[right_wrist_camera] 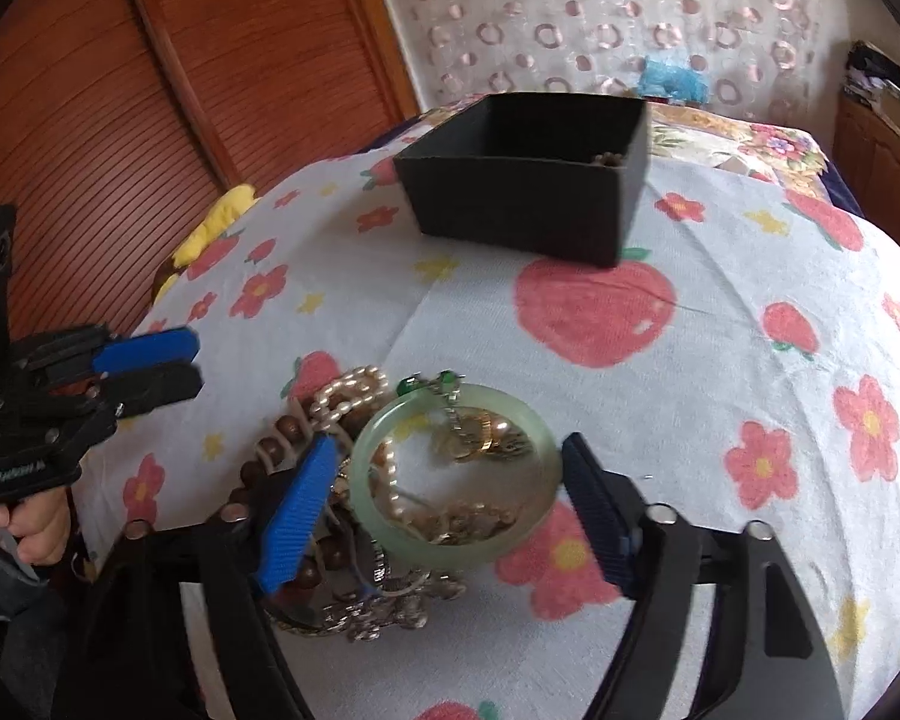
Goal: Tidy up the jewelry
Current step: 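Move both tools back to the jewelry pile, then grasp the pale green jade bangle with the right tool, then grasp the silver hairpins with the left tool while the right tool holds the bangle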
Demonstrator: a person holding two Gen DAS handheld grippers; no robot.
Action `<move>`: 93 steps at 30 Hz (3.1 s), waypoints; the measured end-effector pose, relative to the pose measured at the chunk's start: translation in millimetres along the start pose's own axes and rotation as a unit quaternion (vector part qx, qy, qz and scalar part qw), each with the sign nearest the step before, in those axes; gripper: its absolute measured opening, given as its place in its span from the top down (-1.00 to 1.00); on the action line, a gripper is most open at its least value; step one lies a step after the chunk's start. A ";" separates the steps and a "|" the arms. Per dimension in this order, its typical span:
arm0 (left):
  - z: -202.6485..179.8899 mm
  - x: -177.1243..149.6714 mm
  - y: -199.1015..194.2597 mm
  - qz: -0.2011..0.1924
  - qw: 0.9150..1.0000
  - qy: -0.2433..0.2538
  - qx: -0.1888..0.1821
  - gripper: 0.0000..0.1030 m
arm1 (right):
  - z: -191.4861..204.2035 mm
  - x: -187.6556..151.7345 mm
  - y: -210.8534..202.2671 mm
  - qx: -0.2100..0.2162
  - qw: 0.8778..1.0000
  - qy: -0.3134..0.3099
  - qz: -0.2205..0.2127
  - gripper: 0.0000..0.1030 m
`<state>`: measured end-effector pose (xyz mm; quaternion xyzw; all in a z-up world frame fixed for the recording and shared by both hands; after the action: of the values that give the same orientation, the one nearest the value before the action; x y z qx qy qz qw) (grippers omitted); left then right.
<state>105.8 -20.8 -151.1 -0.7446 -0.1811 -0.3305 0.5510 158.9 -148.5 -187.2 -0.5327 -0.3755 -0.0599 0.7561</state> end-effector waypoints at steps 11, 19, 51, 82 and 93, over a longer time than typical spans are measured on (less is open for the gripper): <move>-4.0 -6.6 5.6 0.003 1.000 0.004 -0.003 0.43 | -2.8 8.3 10.5 -0.052 0.998 -0.043 0.004 -0.46; -6.9 -7.2 6.1 0.005 1.000 0.002 -0.007 0.42 | -7.6 7.6 8.7 -0.063 0.996 -0.057 -0.002 -0.44; -14.6 -3.9 1.6 0.005 1.000 0.003 -0.016 0.42 | -8.5 48.8 -63.3 -0.033 0.994 -0.052 -0.085 -0.44; -46.4 8.0 30.6 0.028 0.995 -0.020 -0.090 0.86 | -42.6 18.8 -50.9 -0.045 0.997 -0.018 -0.065 -0.44; -74.6 31.4 7.5 -0.016 0.995 0.027 -0.093 0.96 | -48.4 19.3 -55.1 -0.052 0.996 -0.011 -0.069 -0.44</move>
<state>111.1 -96.4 -121.6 -0.7802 -0.1466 -0.3746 0.4790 170.0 -207.1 -140.4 -0.5449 -0.4159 -0.1260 0.7171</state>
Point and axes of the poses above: each gripper's, at about its wrist camera, not at the fingertips, and y roughly the way its jaws point, z to its left, x to its top, the point moved 9 cm from there along y, roughly the way its jaws point, and after that the axes turned 6 degrees about -x, right-handed, at the moved point
